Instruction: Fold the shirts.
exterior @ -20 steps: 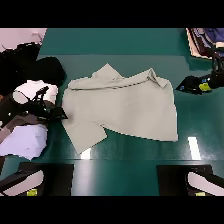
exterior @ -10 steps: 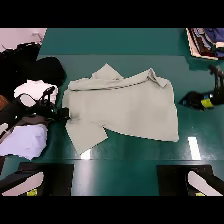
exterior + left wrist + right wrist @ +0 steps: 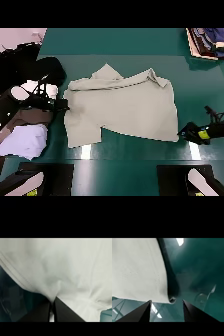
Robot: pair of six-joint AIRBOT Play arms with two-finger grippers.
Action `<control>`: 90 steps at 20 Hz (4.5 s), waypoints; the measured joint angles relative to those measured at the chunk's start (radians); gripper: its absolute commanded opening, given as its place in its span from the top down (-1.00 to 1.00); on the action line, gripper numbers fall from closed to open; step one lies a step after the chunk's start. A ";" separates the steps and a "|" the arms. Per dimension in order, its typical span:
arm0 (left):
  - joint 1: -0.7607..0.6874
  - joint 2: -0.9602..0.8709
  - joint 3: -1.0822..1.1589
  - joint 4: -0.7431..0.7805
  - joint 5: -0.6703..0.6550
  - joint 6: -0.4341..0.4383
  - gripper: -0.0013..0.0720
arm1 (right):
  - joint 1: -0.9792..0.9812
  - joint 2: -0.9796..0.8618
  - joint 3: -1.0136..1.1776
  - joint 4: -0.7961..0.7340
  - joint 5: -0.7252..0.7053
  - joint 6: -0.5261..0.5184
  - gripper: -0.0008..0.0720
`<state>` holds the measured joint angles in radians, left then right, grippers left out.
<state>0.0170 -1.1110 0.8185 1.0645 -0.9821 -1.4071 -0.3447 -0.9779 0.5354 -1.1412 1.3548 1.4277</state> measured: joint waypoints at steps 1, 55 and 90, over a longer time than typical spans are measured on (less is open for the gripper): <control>0.000 0.001 0.002 0.000 -0.001 0.000 0.89 | 0.018 0.001 -0.021 0.020 -0.016 0.000 -0.24; -0.001 -0.531 0.729 -0.038 0.027 0.022 0.89 | 0.285 -0.766 1.273 -0.065 -0.061 0.006 0.94; -0.203 0.179 -0.347 -0.026 -0.097 -0.168 0.89 | 0.191 -0.125 0.498 -0.077 -0.025 -0.024 -0.26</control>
<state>-0.1860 -0.9321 0.4717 1.0386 -1.0790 -1.5749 -0.1535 -1.1030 1.0336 -1.2179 1.3296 1.4040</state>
